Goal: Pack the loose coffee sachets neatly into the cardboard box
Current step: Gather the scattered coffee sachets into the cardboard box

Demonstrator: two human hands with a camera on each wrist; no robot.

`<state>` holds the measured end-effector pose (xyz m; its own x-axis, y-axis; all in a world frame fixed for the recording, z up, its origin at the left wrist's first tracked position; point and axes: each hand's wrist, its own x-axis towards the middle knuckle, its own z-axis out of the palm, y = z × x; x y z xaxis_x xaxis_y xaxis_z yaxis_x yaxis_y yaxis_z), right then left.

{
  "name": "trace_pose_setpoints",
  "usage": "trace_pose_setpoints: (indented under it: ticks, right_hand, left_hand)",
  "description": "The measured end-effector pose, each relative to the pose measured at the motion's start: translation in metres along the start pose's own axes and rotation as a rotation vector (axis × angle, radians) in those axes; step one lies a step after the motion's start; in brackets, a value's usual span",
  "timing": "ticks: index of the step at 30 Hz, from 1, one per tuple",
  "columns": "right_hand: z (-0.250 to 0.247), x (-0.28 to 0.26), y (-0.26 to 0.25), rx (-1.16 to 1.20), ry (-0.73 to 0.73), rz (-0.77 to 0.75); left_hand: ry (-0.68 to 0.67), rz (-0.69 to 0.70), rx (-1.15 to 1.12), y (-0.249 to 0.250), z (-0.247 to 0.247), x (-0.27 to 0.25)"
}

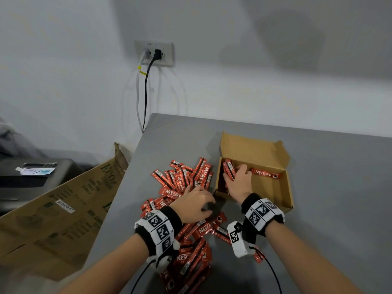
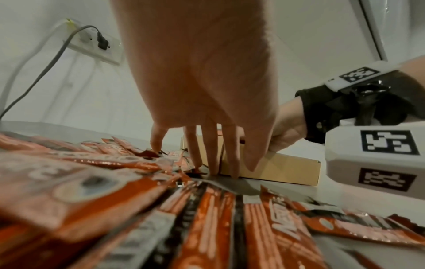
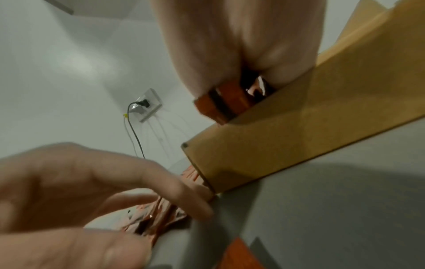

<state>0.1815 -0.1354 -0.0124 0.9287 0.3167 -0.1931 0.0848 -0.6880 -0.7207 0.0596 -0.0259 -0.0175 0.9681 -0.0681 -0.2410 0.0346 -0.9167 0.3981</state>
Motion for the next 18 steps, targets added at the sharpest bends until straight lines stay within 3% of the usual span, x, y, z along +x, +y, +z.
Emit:
trace_pose_setpoints:
  ticks: [2, 7, 9, 12, 18]
  right_hand:
    - [-0.004, 0.0, -0.001, 0.032, -0.027, -0.002]
    - [-0.015, -0.001, -0.004, 0.087, -0.066, -0.037]
    - [-0.02, -0.002, -0.003, 0.056, -0.107, -0.088]
    - [-0.025, -0.005, 0.004, -0.132, -0.164, -0.192]
    - [-0.035, -0.024, 0.036, -0.422, -0.262, -0.403]
  left_hand:
    - [0.038, -0.012, -0.008, 0.0, -0.002, 0.001]
    - [0.309, 0.011, 0.008, 0.003, -0.009, 0.013]
    - [0.244, 0.049, 0.069, 0.008, -0.012, 0.02]
    - [0.135, -0.012, 0.048, 0.008, -0.011, 0.029]
    - [0.289, -0.008, -0.294, 0.01, -0.013, 0.034]
